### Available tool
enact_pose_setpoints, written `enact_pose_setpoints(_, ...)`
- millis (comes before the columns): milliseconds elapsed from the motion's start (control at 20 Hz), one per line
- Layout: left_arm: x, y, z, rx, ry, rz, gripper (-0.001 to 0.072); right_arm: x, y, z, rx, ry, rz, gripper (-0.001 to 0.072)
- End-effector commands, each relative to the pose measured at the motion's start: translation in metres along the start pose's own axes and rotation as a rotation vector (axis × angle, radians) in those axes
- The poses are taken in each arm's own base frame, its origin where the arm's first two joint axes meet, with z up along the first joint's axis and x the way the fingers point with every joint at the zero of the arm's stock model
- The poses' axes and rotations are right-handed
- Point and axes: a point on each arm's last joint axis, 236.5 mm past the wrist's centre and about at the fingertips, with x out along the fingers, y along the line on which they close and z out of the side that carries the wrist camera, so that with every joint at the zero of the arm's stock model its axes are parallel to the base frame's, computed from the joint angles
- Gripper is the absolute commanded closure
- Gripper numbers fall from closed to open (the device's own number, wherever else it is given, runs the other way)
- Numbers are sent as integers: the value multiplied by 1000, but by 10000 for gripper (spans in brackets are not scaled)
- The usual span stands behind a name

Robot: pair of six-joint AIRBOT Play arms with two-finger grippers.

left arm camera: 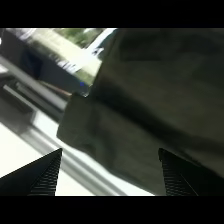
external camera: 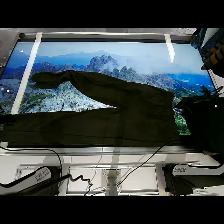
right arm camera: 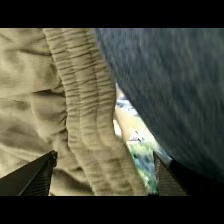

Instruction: Fold the clothes and pants, and hang the long-sleeved shirts on hangers.

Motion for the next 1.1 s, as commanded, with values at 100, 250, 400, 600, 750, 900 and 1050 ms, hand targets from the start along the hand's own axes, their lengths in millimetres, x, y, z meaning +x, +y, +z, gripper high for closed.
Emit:
enact_pose_setpoints(100,-11,-27,18,64,-56,-23,23,25,0,-2,-101,54,-77,18)
enact_pose_setpoints(250,-15,-35,22,88,-71,-29,23,45,0,-11,-94,110,-96,19)
enact_pose_setpoints(400,-16,-37,23,91,-73,-29,23,60,-7,-15,-70,143,-106,23)
enact_pose_setpoints(600,-16,-37,23,90,-73,-32,23,72,13,-17,-93,165,9,66)
enact_pose_setpoints(750,-17,-53,23,53,-76,-98,24,69,59,-11,-201,120,212,146)
enact_pose_setpoints(900,-24,-88,31,-30,-104,-255,23,63,87,-1,-229,61,330,313)
enact_pose_setpoints(1050,-43,-125,63,-175,-212,-444,24,62,90,0,-236,54,343,682)
